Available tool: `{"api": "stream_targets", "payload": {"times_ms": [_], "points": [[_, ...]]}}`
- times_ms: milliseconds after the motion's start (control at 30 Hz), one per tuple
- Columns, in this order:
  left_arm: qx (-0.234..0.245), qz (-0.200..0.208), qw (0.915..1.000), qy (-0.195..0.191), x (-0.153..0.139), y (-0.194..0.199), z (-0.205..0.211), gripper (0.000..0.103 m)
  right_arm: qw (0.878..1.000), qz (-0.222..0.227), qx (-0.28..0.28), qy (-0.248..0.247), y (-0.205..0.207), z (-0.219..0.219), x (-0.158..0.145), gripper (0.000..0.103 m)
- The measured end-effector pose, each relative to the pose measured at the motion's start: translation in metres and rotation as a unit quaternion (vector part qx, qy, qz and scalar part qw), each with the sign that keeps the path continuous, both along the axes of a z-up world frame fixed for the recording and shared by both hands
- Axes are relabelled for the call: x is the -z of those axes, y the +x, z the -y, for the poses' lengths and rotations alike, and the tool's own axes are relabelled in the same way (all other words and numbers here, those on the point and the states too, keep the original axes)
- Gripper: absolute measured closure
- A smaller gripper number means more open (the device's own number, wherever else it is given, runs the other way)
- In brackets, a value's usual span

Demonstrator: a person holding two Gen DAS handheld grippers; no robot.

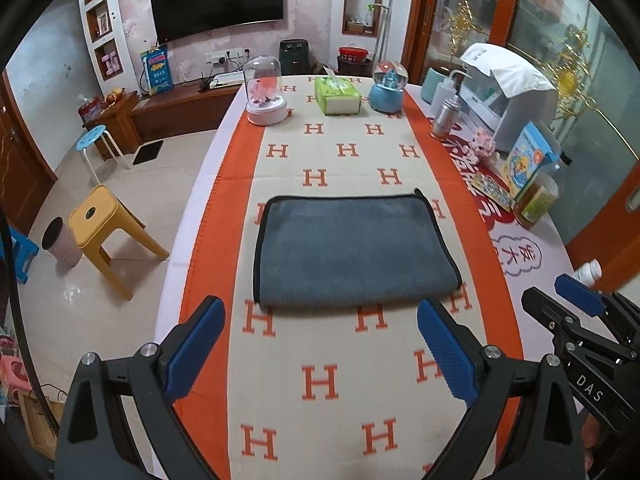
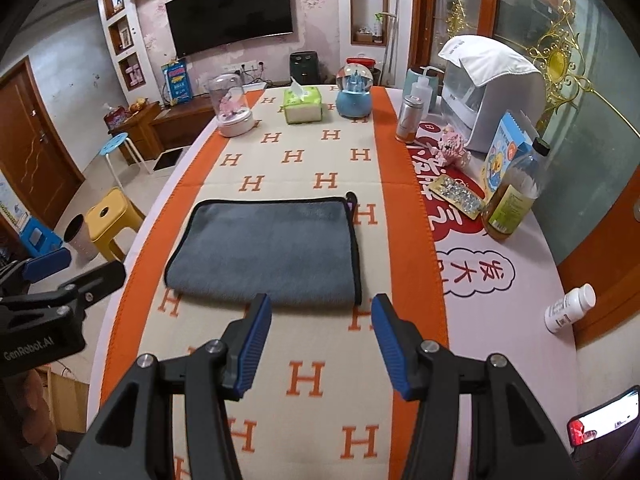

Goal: Fold towel

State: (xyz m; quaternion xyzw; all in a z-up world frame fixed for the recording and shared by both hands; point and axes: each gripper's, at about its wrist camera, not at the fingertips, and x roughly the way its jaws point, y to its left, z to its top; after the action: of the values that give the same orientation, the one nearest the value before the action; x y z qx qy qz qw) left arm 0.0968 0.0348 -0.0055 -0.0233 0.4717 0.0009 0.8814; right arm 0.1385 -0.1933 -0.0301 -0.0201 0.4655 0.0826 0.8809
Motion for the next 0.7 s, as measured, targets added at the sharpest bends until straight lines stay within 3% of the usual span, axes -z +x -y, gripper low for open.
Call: {"api": "stream_targets", "payload": {"times_ms": [700], "points": [[0.008, -0.005, 1.0000, 0.003, -0.003, -0.074, 0.024, 0.006, 1.000, -0.025, -0.012, 0.002, -0.074, 0.010, 0.004, 0.051]]}}
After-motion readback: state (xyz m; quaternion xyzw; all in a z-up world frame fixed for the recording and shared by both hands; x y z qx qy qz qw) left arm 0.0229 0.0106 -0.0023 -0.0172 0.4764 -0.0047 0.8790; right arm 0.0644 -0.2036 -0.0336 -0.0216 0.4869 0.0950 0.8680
